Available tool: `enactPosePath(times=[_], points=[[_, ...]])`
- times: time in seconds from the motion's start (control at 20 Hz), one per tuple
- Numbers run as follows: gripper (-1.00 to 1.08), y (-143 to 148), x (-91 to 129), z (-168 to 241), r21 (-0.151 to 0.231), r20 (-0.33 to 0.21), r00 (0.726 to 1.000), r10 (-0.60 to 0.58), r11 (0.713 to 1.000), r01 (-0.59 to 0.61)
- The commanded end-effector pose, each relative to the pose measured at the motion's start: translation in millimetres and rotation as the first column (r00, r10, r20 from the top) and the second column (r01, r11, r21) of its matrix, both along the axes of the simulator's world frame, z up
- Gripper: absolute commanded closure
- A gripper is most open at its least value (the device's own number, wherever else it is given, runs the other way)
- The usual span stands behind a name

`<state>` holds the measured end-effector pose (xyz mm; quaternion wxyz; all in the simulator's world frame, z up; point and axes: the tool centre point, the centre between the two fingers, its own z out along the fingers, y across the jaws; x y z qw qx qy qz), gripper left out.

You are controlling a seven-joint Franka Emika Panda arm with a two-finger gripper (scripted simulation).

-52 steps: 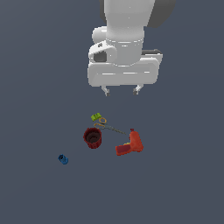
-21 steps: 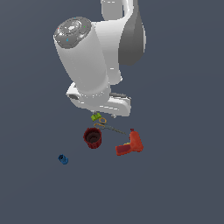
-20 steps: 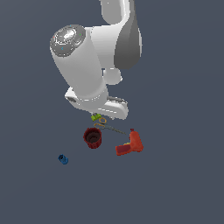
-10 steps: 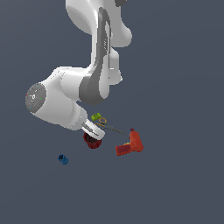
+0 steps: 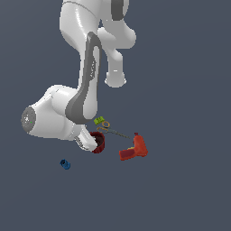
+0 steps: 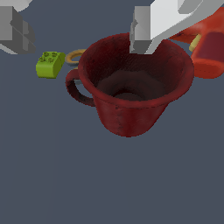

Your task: Pick up a designated object from a clutter of objects.

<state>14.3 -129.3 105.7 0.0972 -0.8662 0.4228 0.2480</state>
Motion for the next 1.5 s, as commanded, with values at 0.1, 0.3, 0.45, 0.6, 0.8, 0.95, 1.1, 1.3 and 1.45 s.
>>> enactPosePath(times=[0.1,0.3,0.45,0.6,0.8,0.95,1.1,1.3,1.45], points=[[-0.60,-4,-2,-8,0.004,-0.021,0.999,-0.028,1.000,0.028],[-0.60,-3,-3,-8,0.004,-0.019,1.000,-0.024,1.000,0.024],[-0.60,-1,-5,-15,0.004,-0.019,0.999,-0.026,1.000,0.026],[-0.60,4,-10,-25,0.004,-0.021,0.999,-0.028,1.000,0.028],[-0.60,7,-14,-33,0.003,-0.022,0.999,-0.029,1.000,0.029],[1.08,7,-14,-33,0.003,-0.022,0.999,-0.029,1.000,0.029],[1.08,7,-14,-33,0.003,-0.022,0.999,-0.029,1.000,0.029],[1.08,7,-14,-33,0.003,-0.022,0.999,-0.029,1.000,0.029],[1.08,5,-15,-32,0.002,-0.023,0.999,-0.032,0.999,0.032]])
